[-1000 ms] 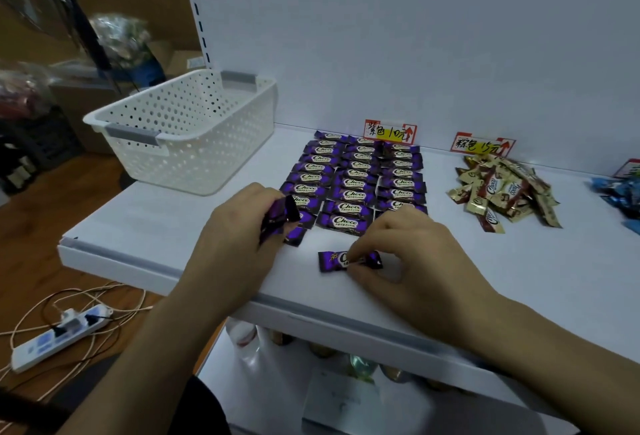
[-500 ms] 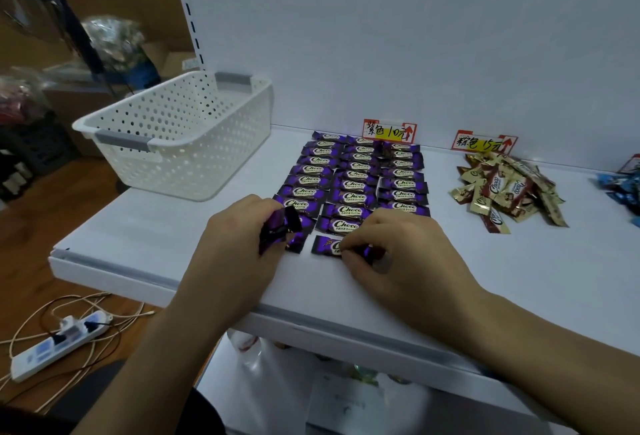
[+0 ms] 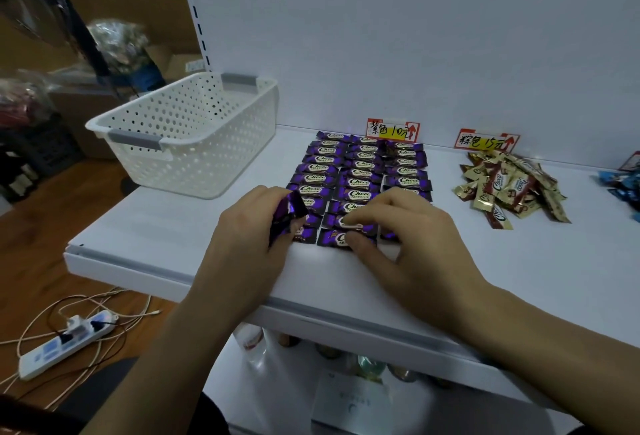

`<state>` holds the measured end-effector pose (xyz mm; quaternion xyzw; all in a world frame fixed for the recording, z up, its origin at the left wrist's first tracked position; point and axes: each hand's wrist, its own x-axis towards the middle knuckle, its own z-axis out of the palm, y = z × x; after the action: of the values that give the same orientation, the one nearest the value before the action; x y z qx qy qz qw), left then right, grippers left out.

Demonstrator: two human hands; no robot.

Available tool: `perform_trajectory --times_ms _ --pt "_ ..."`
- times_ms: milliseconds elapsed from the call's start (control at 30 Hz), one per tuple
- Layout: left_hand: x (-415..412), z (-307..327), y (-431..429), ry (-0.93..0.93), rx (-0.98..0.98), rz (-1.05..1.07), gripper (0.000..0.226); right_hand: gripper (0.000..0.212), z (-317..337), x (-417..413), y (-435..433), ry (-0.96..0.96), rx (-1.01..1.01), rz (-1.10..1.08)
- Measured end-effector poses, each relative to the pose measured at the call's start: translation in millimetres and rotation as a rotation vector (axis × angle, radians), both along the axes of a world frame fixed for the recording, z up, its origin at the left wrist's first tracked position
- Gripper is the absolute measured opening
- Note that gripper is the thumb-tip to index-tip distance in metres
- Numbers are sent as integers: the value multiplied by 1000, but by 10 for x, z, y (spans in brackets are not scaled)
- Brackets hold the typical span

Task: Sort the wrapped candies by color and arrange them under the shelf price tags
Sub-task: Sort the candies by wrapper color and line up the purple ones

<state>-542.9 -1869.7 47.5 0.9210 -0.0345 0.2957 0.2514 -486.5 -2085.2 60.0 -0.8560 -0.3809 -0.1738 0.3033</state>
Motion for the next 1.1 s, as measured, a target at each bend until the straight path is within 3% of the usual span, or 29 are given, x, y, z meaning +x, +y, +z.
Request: perform_trajectory --times_ms 67,200,300,400,500,567,700,800,867,1000,1100 --pt "-40 42 -27 -29 20 -47 27 19 113 -42 0 48 98 39" --pt "-58 175 -180 -91 144 -98 35 9 355 -113 43 478 357 188" --pt "-18 260 -326 -137 164 -201 36 15 430 -101 14 568 432 214" --pt "-48 281 -408 -62 -40 -277 32 17 437 -44 -127 620 498 193" --pt "-94 272 -426 -27 -361 -205 10 20 419 11 -344 682 584 105" --pt "-90 312 -444 -45 -496 -170 12 22 419 28 -504 722 609 72" --pt "-16 367 -519 33 -794 -270 28 18 371 0 -732 662 469 42" --pt "41 305 -600 148 -972 -414 18 18 277 -68 -773 680 433 -15" --pt "65 244 -617 214 -1051 -482 10 16 199 -87 -797 572 366 -103" --pt "71 185 -591 262 -1144 -545 18 12 126 -141 -819 386 130 -185" --pt "23 189 -615 182 -1052 -487 16 12 78 -172 -821 270 87 -191"
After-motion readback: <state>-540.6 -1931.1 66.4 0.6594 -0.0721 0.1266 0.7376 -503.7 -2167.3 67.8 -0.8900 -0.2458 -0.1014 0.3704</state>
